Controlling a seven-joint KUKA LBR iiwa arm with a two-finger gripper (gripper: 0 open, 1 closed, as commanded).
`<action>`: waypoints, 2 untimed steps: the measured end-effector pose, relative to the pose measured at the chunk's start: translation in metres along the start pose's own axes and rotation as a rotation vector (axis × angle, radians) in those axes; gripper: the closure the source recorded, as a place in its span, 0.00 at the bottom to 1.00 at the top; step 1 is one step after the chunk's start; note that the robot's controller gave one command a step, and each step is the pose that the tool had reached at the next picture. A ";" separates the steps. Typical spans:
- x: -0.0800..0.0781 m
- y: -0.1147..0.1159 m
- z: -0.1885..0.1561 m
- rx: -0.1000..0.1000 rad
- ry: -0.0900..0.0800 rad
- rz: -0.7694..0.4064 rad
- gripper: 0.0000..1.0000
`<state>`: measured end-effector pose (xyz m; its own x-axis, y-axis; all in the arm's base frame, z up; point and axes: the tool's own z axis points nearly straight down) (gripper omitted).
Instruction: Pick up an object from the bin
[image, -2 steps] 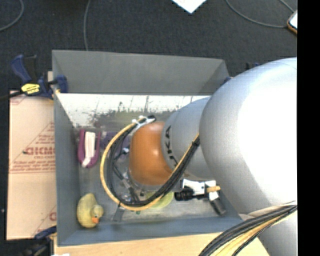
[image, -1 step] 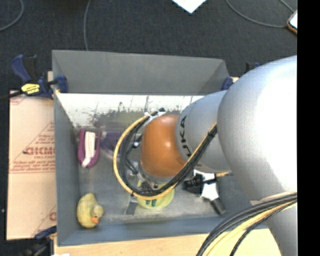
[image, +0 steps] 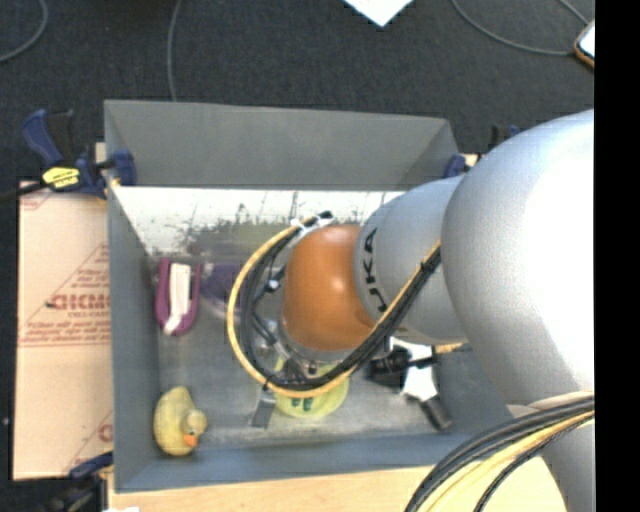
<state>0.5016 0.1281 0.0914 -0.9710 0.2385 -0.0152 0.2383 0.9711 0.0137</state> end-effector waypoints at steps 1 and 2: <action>-0.058 -0.014 0.014 0.000 -0.001 -0.126 0.00; -0.040 -0.015 -0.073 -0.007 -0.011 -0.040 0.00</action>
Offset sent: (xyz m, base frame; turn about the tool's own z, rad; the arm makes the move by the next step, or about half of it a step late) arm 0.0319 -0.0240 0.0681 -0.0391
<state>0.5352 0.1037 0.1645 -0.9796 0.1993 -0.0269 0.1988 0.9798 0.0198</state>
